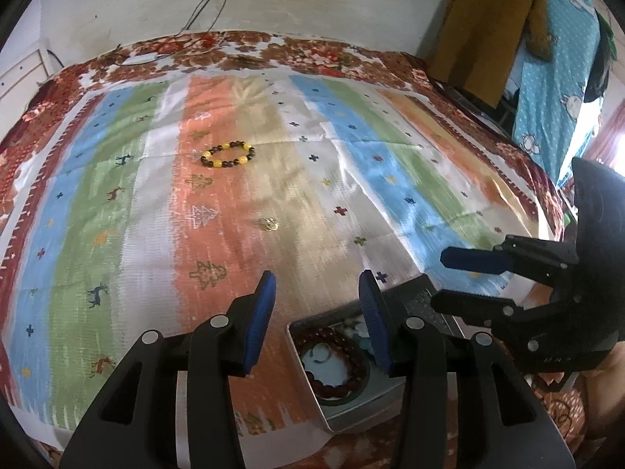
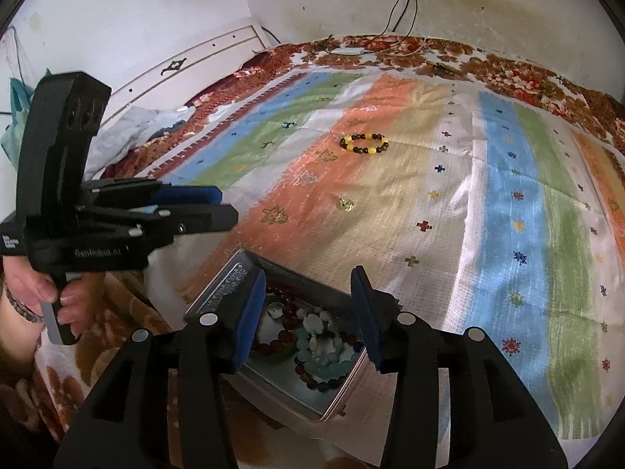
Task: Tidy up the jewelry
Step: 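Open the left tool over the tin while the right tool releases the pearl bracelet into it, then move the left tool toward the yellow-and-black bracelet while the right tool approaches the gold ring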
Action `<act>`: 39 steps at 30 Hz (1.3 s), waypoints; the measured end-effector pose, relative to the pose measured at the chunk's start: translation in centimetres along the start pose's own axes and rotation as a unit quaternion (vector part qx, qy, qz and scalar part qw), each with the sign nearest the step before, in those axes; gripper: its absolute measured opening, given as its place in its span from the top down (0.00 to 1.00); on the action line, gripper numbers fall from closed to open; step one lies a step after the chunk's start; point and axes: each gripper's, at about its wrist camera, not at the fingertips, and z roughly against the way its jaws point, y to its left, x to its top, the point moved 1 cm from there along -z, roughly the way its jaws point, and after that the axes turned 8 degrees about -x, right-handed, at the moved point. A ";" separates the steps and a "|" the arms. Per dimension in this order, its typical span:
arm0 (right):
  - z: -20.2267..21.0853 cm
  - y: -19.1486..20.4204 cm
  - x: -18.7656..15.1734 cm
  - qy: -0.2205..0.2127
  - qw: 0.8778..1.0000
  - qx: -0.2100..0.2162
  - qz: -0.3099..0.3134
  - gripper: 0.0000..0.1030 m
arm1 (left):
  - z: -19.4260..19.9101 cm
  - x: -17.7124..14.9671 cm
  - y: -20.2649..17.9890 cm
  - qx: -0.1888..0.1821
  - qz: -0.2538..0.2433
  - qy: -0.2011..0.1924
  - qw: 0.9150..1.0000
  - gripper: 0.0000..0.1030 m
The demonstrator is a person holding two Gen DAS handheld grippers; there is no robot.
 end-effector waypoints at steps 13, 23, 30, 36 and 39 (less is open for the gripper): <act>-3.5 -0.9 2.0 0.022 0.999 -0.033 -0.002 0.51 | -1.4 3.7 3.2 0.060 0.022 -0.004 0.998 0.51; -5.8 -0.6 3.5 0.043 0.998 -0.039 0.023 0.49 | -3.5 6.8 5.6 0.097 0.027 0.009 0.995 0.50; -7.7 -1.2 5.1 0.059 0.998 -0.017 0.014 0.49 | -5.2 8.4 7.4 0.112 0.042 0.019 0.993 0.49; -8.9 -1.1 6.0 0.064 0.998 -0.018 0.022 0.49 | -5.9 9.5 8.0 0.118 0.049 0.013 0.992 0.48; -9.4 -1.1 6.4 0.067 0.997 -0.019 0.028 0.49 | -6.3 10.1 8.6 0.119 0.058 0.013 0.991 0.47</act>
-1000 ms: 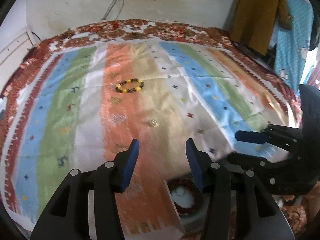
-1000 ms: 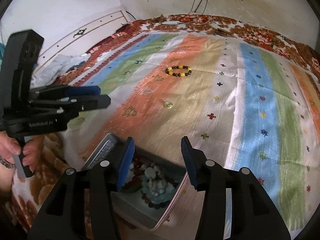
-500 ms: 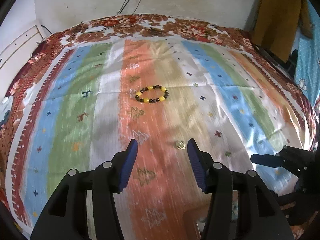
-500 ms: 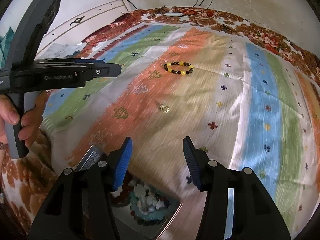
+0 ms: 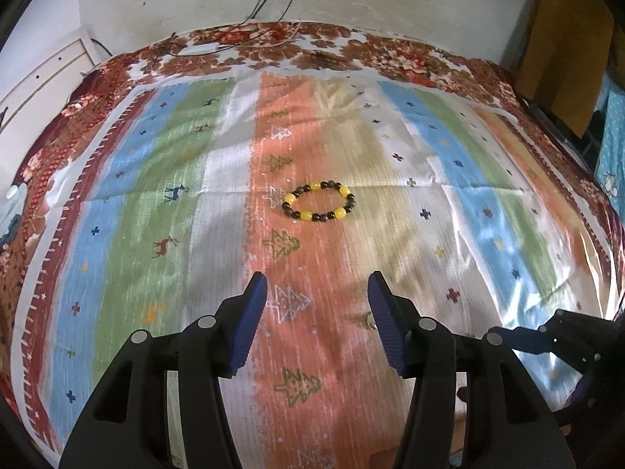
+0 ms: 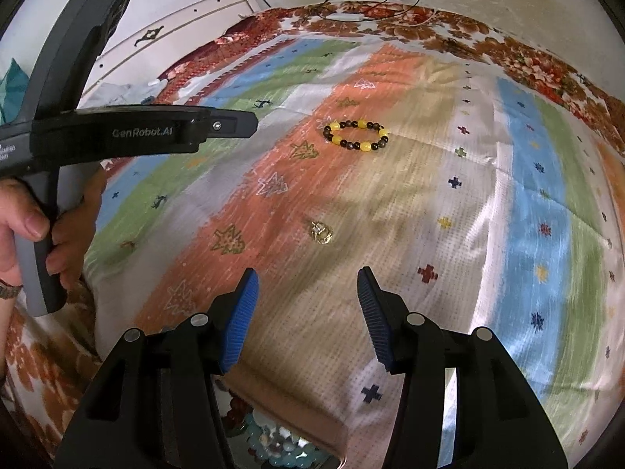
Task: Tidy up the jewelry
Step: 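Move the left tool toward the yellow-and-black bracelet while the right tool approaches the gold ring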
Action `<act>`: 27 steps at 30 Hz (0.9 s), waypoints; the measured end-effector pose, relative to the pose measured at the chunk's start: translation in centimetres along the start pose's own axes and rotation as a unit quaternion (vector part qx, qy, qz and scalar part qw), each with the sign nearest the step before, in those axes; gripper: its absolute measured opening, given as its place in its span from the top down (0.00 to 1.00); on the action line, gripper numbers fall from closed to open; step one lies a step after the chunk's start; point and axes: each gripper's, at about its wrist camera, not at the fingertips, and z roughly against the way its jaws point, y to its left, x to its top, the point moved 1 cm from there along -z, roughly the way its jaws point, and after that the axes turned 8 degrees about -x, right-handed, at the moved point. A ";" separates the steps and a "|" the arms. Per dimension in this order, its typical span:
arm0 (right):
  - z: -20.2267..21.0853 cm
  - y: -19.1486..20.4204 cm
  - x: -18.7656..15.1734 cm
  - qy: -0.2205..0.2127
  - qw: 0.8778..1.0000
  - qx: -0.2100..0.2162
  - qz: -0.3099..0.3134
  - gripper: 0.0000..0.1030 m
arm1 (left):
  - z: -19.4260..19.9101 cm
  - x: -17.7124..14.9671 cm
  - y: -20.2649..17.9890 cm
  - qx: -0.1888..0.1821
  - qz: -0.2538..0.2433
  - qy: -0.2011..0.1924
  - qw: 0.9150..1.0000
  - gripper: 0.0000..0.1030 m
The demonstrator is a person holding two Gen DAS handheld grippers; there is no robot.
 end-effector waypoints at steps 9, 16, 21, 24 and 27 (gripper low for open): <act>-1.8 0.0 1.6 0.008 1.000 0.003 0.020 0.49 | -2.0 1.6 0.7 -0.010 0.021 0.010 1.000 0.47; -3.0 -0.4 2.5 0.011 1.000 -0.007 0.021 0.49 | -4.5 2.7 2.1 -0.018 0.049 0.031 0.998 0.47; -3.6 -1.2 3.3 0.010 1.000 -0.004 0.010 0.49 | -6.5 3.3 3.1 -0.018 0.061 0.044 0.997 0.47; -4.2 -1.5 3.6 0.013 1.000 -0.001 0.012 0.49 | -7.5 3.7 3.6 -0.011 0.066 0.049 0.997 0.47; -4.8 -1.2 3.7 0.021 1.000 0.002 0.023 0.49 | -8.2 4.0 3.9 -0.014 0.066 0.051 0.996 0.47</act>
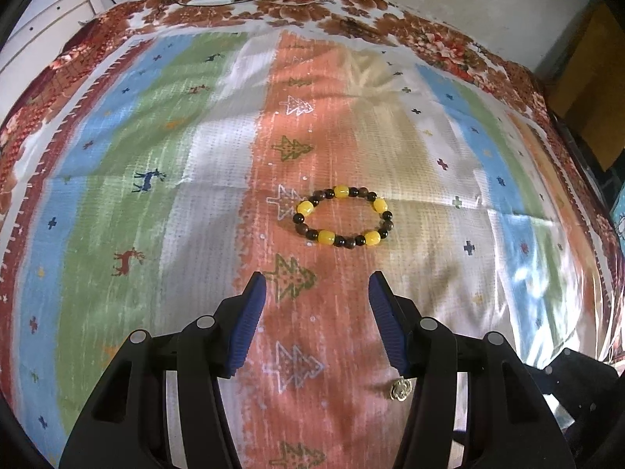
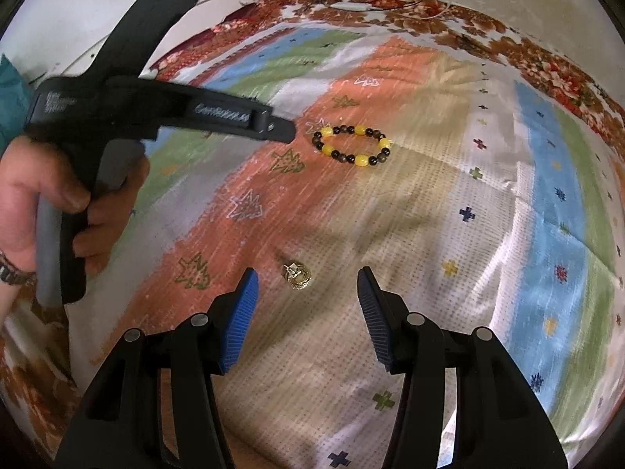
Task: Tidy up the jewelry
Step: 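Move the left tool toward the yellow-and-black bracelet while the right tool approaches the gold ring, then close the left tool on the yellow-and-black bracelet while the right tool grips the gold ring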
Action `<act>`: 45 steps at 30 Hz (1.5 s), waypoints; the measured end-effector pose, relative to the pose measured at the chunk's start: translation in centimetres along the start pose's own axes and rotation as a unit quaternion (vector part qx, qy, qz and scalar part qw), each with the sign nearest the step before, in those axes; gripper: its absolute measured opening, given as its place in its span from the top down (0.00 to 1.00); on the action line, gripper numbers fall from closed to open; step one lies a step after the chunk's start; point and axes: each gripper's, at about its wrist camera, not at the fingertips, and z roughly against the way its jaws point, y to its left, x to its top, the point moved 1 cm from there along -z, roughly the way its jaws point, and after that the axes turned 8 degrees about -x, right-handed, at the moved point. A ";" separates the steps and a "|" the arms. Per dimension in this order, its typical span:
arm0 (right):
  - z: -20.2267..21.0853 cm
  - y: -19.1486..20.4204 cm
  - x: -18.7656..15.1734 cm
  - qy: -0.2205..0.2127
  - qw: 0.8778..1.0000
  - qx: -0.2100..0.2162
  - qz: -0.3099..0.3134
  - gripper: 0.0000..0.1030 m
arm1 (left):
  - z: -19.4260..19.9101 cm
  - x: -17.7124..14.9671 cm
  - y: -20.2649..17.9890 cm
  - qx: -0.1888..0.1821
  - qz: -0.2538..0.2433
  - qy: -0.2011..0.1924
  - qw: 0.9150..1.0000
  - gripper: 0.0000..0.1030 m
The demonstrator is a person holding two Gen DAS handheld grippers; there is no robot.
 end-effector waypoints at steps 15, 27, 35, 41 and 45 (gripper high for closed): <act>-2.5 1.2 0.6 0.035 0.998 0.007 0.045 0.49 | -3.5 1.6 0.8 0.020 -0.005 0.018 1.000 0.46; -4.4 2.0 1.0 0.060 0.995 0.020 0.077 0.49 | -5.9 3.1 1.5 0.029 0.004 0.027 0.999 0.45; -5.7 2.6 0.9 0.071 0.993 0.023 0.096 0.49 | -7.7 4.5 2.1 0.028 0.019 0.031 0.999 0.45; -6.4 3.3 0.9 0.074 0.991 0.024 0.109 0.59 | -8.7 4.7 1.8 0.046 -0.004 0.033 0.998 0.46; -6.8 3.2 1.0 0.076 0.992 0.017 0.103 0.69 | -9.2 4.4 1.2 0.075 -0.028 0.040 0.996 0.50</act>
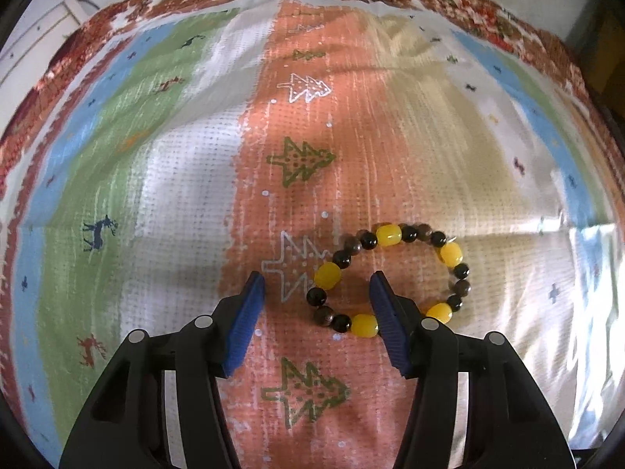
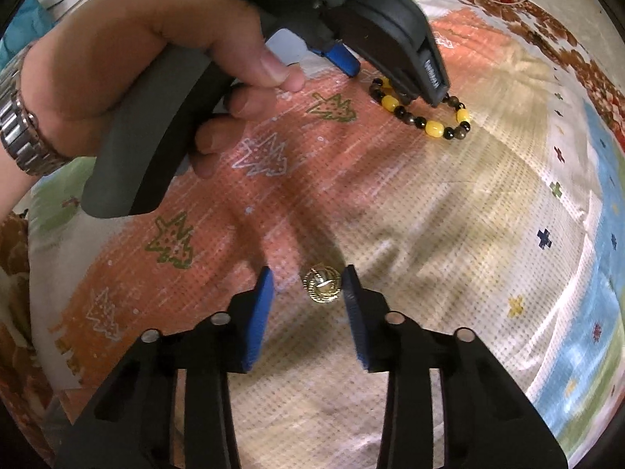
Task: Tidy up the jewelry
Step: 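Close the left tool on the yellow-and-black bracelet while the right tool grips the gold ring, then carry the bracelet in the left tool while the right tool carries the gold ring to the tin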
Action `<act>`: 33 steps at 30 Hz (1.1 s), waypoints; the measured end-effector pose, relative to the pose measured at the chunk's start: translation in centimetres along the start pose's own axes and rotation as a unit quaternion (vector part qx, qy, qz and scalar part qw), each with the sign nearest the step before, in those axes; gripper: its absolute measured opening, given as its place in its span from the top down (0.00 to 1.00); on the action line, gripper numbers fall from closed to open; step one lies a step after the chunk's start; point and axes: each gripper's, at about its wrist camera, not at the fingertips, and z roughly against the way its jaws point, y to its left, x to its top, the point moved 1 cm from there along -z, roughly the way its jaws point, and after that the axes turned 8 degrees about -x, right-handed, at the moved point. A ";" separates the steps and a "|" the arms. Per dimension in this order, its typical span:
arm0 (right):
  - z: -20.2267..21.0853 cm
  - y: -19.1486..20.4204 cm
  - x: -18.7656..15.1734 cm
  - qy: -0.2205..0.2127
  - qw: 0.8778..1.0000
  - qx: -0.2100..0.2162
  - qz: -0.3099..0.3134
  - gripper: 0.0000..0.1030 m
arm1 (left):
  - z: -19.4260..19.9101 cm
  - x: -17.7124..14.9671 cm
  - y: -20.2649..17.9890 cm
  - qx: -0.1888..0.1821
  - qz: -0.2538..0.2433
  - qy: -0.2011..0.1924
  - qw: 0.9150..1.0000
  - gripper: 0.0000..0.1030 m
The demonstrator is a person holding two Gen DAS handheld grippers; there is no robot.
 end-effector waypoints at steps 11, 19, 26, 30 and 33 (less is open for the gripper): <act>-0.2 -0.7 -0.1 -0.001 1.000 -0.011 -0.007 0.84 | 0.2 -0.3 1.2 0.037 -0.006 0.002 0.999 0.88; 0.8 -0.6 -0.8 -0.009 1.000 -0.017 -0.011 0.84 | 1.2 -0.2 2.3 0.000 0.030 0.003 1.000 0.89; 2.5 -0.8 -1.0 -0.025 0.999 -0.024 -0.023 0.84 | 3.9 -0.6 2.0 -0.041 0.045 -0.014 0.998 0.89; 3.2 -0.9 -1.3 -0.030 0.999 -0.029 -0.030 0.84 | 5.2 -1.0 1.4 -0.057 0.042 -0.022 0.997 0.89; 3.9 -1.0 -1.6 -0.033 0.998 -0.035 -0.039 0.84 | 6.0 -1.2 1.3 -0.062 0.042 -0.026 0.997 0.89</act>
